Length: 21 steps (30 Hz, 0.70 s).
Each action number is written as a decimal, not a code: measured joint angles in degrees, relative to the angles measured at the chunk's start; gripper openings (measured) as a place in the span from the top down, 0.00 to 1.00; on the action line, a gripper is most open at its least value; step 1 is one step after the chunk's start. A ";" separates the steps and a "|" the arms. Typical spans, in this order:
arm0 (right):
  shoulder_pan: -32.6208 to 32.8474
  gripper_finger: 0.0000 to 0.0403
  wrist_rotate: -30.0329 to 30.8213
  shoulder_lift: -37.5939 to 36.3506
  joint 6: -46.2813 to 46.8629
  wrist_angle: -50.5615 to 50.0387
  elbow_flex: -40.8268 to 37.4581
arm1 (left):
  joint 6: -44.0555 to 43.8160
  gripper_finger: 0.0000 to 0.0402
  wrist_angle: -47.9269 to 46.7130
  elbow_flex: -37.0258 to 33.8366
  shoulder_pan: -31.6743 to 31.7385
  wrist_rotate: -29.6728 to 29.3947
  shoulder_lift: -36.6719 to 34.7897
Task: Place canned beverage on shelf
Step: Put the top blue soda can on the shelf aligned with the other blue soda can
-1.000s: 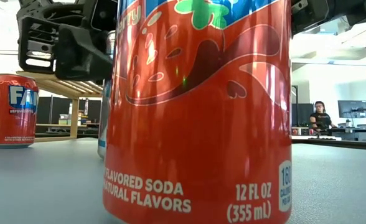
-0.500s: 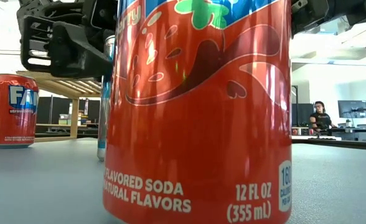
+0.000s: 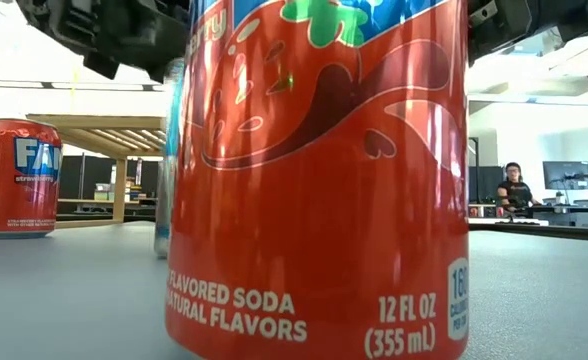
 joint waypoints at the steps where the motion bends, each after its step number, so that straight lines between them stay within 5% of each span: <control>1: 0.00 1.00 0.00 0.00 0.00 0.00 0.00 | -0.61 0.20 -1.20 0.00 -0.01 -0.14 -1.29; 5: 0.00 1.00 -0.02 0.00 -0.02 -0.24 0.00 | -4.88 0.20 -5.27 -0.02 -0.11 -3.32 -6.73; 14: 0.00 1.00 -0.02 0.00 -0.15 -0.82 -0.02 | -30.00 0.20 -9.31 -0.02 -1.32 -14.24 -16.52; 21: 0.00 1.00 -0.04 0.00 -0.18 -1.46 -0.02 | -39.50 0.20 -24.30 6.97 -8.07 -17.96 -16.04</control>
